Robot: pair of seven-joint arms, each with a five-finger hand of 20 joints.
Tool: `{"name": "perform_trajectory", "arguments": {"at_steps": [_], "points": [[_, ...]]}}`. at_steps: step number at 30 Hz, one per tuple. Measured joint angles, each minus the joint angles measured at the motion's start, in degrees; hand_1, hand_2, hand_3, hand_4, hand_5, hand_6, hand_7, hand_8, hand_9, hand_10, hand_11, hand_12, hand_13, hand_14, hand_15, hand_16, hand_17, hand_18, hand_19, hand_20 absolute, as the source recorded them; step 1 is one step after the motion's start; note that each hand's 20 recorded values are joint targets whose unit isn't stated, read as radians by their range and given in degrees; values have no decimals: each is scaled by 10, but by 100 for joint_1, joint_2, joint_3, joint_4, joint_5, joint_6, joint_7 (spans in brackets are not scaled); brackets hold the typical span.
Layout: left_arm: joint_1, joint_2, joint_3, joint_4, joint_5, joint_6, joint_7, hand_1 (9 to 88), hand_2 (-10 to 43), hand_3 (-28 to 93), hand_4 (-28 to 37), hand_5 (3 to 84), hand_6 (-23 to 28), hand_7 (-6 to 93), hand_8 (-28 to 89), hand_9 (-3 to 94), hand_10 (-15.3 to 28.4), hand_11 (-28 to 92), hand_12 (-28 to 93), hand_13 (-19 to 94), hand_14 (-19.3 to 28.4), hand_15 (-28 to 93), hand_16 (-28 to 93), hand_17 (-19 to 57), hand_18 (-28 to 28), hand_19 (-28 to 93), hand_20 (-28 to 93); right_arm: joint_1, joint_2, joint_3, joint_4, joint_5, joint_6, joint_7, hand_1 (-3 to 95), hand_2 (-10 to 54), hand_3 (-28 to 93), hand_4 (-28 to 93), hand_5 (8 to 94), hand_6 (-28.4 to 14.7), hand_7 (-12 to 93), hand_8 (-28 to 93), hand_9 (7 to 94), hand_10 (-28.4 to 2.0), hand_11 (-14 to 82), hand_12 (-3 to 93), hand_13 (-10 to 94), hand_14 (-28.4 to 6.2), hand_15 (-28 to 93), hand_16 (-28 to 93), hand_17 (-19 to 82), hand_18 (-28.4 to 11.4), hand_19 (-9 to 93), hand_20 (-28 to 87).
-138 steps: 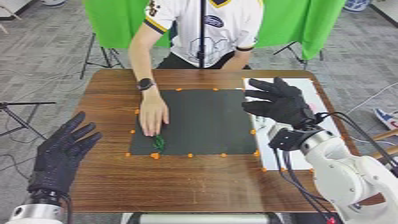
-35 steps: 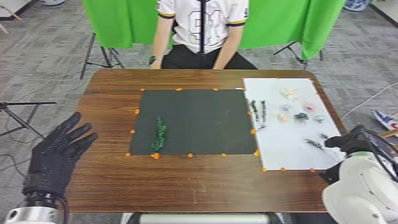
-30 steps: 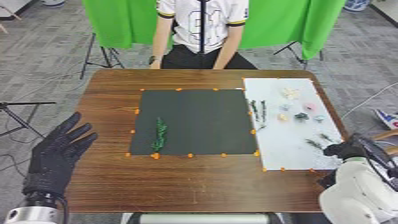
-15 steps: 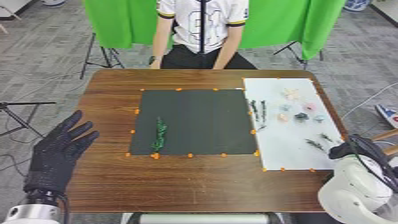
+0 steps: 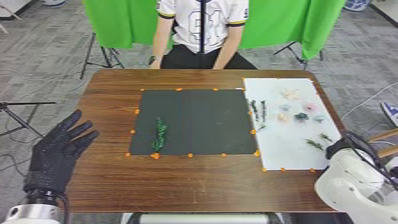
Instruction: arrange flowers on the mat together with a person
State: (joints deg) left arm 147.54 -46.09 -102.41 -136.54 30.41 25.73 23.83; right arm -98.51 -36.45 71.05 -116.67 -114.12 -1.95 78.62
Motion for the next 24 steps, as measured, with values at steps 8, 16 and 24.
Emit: {"name": "perform_trajectory", "arguments": {"at_steps": [8, 16, 24], "points": [[27, 12, -6, -1, -27, 3, 31, 217, 87, 754, -255, 326, 65, 107, -86, 303, 156, 210, 107, 200, 218, 467, -69, -96, 172, 376, 145, 154, -18, -152, 138, -143, -132, -97, 649, -94, 462, -195, 779, -21, 141, -55, 837, -93, 174, 278, 718, -74, 567, 144, 502, -141, 932, -186], [51, -14, -28, -6, -19, 2, -4, 217, 87, 754, -255, 326, 65, 107, -86, 303, 156, 210, 106, 199, 219, 467, -69, -97, 172, 377, 145, 204, -24, -243, 211, -414, 85, -295, 631, -95, 501, -225, 836, -14, 143, -25, 876, -97, 252, 228, 761, -70, 585, 126, 496, -151, 932, -46], [51, -80, -58, -7, 1, 1, -64, 217, 87, 754, -255, 326, 64, 108, -87, 303, 156, 211, 106, 199, 219, 468, -68, -97, 172, 377, 145, 143, -43, -418, 230, -792, 794, -433, 605, -95, 575, -274, 897, 0, 142, 14, 921, -108, 241, 218, 819, -77, 563, 140, 521, -169, 932, 47]]}}
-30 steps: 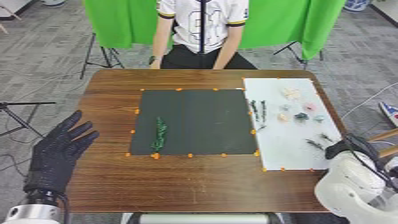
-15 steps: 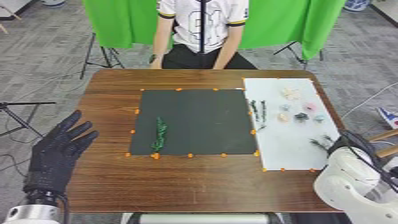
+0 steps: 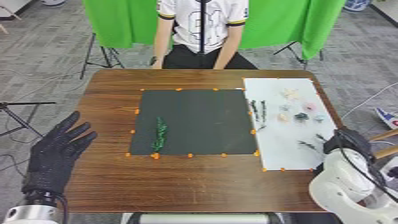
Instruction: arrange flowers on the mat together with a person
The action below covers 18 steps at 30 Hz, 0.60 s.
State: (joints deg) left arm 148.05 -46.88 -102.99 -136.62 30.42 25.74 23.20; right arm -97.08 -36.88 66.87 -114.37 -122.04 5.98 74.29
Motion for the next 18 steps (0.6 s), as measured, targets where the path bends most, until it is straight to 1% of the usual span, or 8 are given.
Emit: {"name": "perform_trajectory", "arguments": {"at_steps": [4, 8, 12, 15, 18], "points": [[28, 10, -22, -6, -19, 7, 23, 217, 87, 754, -255, 325, 64, 108, -87, 303, 156, 211, 106, 199, 218, 467, -68, -97, 173, 377, 145, 10, -14, -1, -141, -132, 93, -33, 592, -95, 594, -281, 913, 15, 149, 28, 936, -107, 268, 211, 840, -78, 547, 170, 526, -177, 932, 82], [85, 43, -88, -13, -55, 26, 71, 218, 88, 753, -255, 325, 64, 107, -87, 303, 156, 211, 106, 200, 219, 467, -68, -97, 173, 377, 145, 272, -33, -246, -523, -320, 100, -121, 581, -95, 609, -281, 916, 19, 149, 31, 937, -104, 279, 214, 847, -79, 544, 180, 528, -183, 932, 102], [123, 158, -118, -14, -111, 59, 149, 218, 88, 752, -255, 325, 64, 107, -87, 303, 156, 212, 107, 200, 219, 467, -68, -97, 173, 377, 145, 1136, -152, -1089, -787, -334, 40, -297, 570, -95, 611, -269, 916, 20, 148, 34, 937, -106, 284, 201, 848, -81, 543, 185, 526, -187, 932, 120], [111, 223, -119, -14, -112, 67, 153, 218, 88, 752, -254, 324, 64, 108, -87, 303, 156, 211, 106, 200, 218, 467, -68, -97, 173, 377, 145, 1878, -383, -1703, -790, -252, -75, -618, 566, -95, 603, -255, 915, 19, 148, 34, 937, -106, 286, 197, 847, -83, 545, 189, 523, -190, 932, 130], [70, 242, -119, -14, -93, 68, 118, 218, 88, 754, -252, 324, 64, 108, -87, 303, 156, 211, 106, 200, 218, 467, -68, -97, 172, 377, 145, 2530, -683, -2193, -712, -97, -267, -953, 564, -95, 600, -252, 915, 19, 148, 35, 937, -107, 290, 197, 848, -84, 547, 190, 523, -193, 932, 135]]}}
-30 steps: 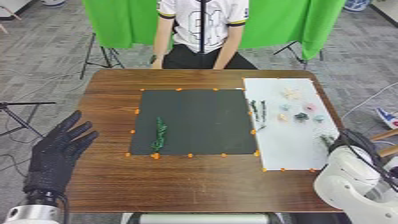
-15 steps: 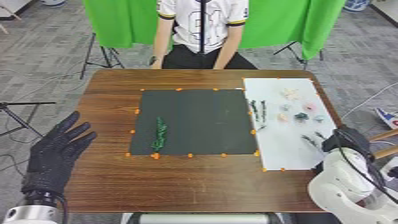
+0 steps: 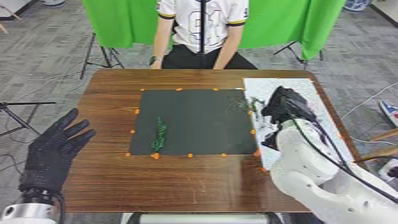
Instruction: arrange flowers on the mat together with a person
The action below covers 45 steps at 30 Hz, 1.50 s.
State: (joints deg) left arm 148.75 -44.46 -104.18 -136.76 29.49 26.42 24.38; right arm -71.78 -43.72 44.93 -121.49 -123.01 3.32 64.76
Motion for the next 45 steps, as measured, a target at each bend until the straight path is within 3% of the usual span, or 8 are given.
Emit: {"name": "perform_trajectory", "arguments": {"at_steps": [10, 16, 30, 33, 37, 45], "points": [[-96, -8, -15, -21, 124, -2, -249, 218, 88, 754, -249, 324, 64, 108, -87, 303, 156, 211, 106, 199, 219, 468, -68, -97, 172, 377, 145, 1510, -1175, -1257, 843, 349, -350, -282, 557, -95, 596, -249, 916, 18, 152, 39, 937, -106, 301, 196, 848, -85, 554, 192, 520, -199, 932, 160], [-156, 10, 2, -34, 153, -1, -261, 217, 87, 755, -248, 324, 64, 108, -87, 303, 156, 211, 106, 200, 219, 469, -68, -97, 172, 378, 145, 2048, -1767, -1910, 1470, 638, -547, -305, 547, -95, 597, -248, 919, 18, 158, 40, 937, -107, 302, 194, 850, -85, 559, 193, 520, -202, 932, 171], [-552, 47, 217, -22, 275, -8, -345, 218, 86, 756, -243, 324, 64, 108, -86, 303, 156, 210, 106, 199, 219, 468, -69, -97, 173, 377, 145, 2130, -2404, -2503, 2152, 642, -1409, -197, 491, -95, 619, -233, 936, 16, 179, 25, 937, -114, 352, 180, 857, -93, 573, 194, 518, -218, 932, 222], [-566, 47, 220, -21, 276, -8, -346, 219, 84, 756, -240, 324, 64, 108, -87, 303, 156, 211, 106, 199, 219, 468, -69, -97, 172, 376, 145, 2130, -2433, -2597, 2222, 641, -1511, -175, 470, -68, 625, -233, 937, 20, 193, -9, 937, -116, 366, 174, 866, -97, 574, 194, 524, -222, 932, 237], [-638, 75, 309, 9, 277, -9, -346, 220, 82, 756, -238, 324, 64, 107, -86, 303, 156, 210, 107, 199, 218, 468, -69, -97, 172, 376, 145, 2140, -2465, -2716, 2286, 673, -1629, -110, 440, -30, 614, -232, 937, 25, 215, -143, 937, -114, 372, 171, 871, -95, 573, 194, 534, -222, 932, 252], [-758, 211, 423, 41, 263, -4, -328, 223, 81, 754, -235, 325, 65, 107, -87, 303, 155, 212, 107, 199, 218, 468, -68, -97, 172, 376, 145, 2100, -2558, -2687, 2271, 785, -1688, -71, 395, 4, 558, -216, 896, 2, 141, -133, 937, -119, 338, 164, 881, -96, 555, 188, 558, -211, 932, 233]]}}
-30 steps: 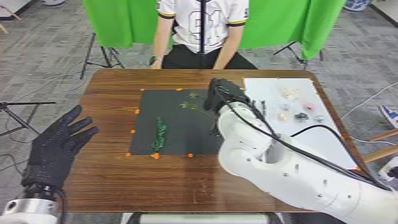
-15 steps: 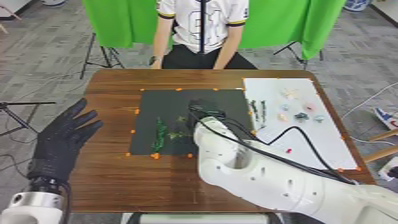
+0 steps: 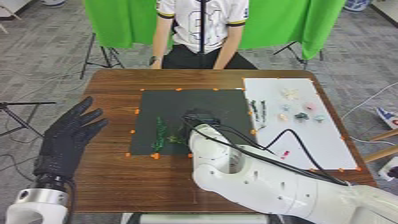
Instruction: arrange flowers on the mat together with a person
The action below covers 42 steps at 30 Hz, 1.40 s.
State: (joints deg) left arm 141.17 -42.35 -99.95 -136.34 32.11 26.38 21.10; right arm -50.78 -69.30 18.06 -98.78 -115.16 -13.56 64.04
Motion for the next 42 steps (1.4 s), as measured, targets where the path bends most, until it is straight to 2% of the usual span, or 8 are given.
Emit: {"name": "perform_trajectory", "arguments": {"at_steps": [4, 15, 19, 26, 31, 35, 39, 42], "points": [[3, 10, 1, 1, -14, 1, 3, 224, 81, 753, -234, 325, 65, 107, -87, 303, 155, 212, 107, 199, 218, 468, -68, -97, 172, 376, 145, -47, -7, 43, -74, 59, 145, -45, 399, 9, 540, -214, 879, -7, 131, -128, 937, -118, 328, 159, 886, -94, 542, 185, 570, -202, 932, 205], [55, 99, 16, 9, -97, 15, 75, 223, 81, 753, -235, 325, 65, 107, -87, 303, 155, 213, 106, 199, 218, 469, -68, -98, 173, 377, 145, -132, 51, 146, -349, 185, 987, -176, 376, 14, 545, -210, 812, -17, 128, -119, 937, -117, 307, 154, 902, -92, 497, 186, 590, -191, 932, 152], [177, 99, -39, 2, -109, 15, 131, 224, 83, 751, -236, 325, 65, 108, -86, 302, 156, 211, 106, 199, 218, 468, -68, -98, 173, 377, 145, -118, 169, 134, -565, 56, 1393, -233, 364, 20, 544, -209, 798, -17, 127, -120, 937, -117, 307, 155, 902, -92, 495, 190, 593, -189, 932, 148], [485, 97, -180, -36, -158, 39, 308, 222, 84, 750, -236, 325, 65, 108, -87, 302, 155, 210, 107, 199, 218, 468, -69, -98, 173, 377, 145, -323, 567, 511, -1109, -104, 1464, -324, 325, 48, 538, -196, 763, -29, 124, -117, 937, -126, 293, 157, 898, -98, 491, 192, 592, -190, 932, 151], [579, 97, -200, -44, -192, 55, 410, 222, 85, 750, -238, 325, 64, 108, -87, 302, 156, 210, 107, 198, 218, 468, -69, -98, 172, 377, 145, -706, 1046, 900, -1489, -134, 1717, -343, 302, 71, 541, -189, 786, -36, 124, -118, 937, -133, 297, 160, 899, -104, 493, 192, 589, -197, 932, 159], [597, 77, -256, -44, -192, 51, 403, 222, 85, 750, -238, 326, 65, 107, -87, 302, 156, 211, 107, 198, 218, 469, -68, -98, 173, 377, 145, -1218, 1413, 1512, -1796, -46, 1596, -325, 295, 89, 541, -182, 831, -35, 125, -120, 937, -140, 312, 158, 903, -112, 496, 194, 586, -209, 932, 178], [608, 10, -329, -50, -190, 50, 388, 222, 85, 751, -238, 326, 65, 106, -87, 302, 156, 210, 107, 199, 219, 469, -68, -98, 172, 377, 145, -1657, 1736, 1966, -2041, 133, 1131, -334, 289, 96, 547, -179, 845, -34, 124, -121, 937, -140, 318, 154, 904, -114, 498, 196, 582, -216, 932, 195], [667, 8, -330, -64, -216, 66, 471, 222, 86, 751, -238, 326, 66, 106, -86, 302, 156, 211, 107, 199, 219, 469, -69, -98, 172, 377, 145, -1832, 1931, 1975, -2100, 253, 994, -349, 287, 102, 552, -179, 849, -34, 121, -123, 937, -139, 323, 153, 905, -114, 499, 197, 581, -218, 932, 201]]}}
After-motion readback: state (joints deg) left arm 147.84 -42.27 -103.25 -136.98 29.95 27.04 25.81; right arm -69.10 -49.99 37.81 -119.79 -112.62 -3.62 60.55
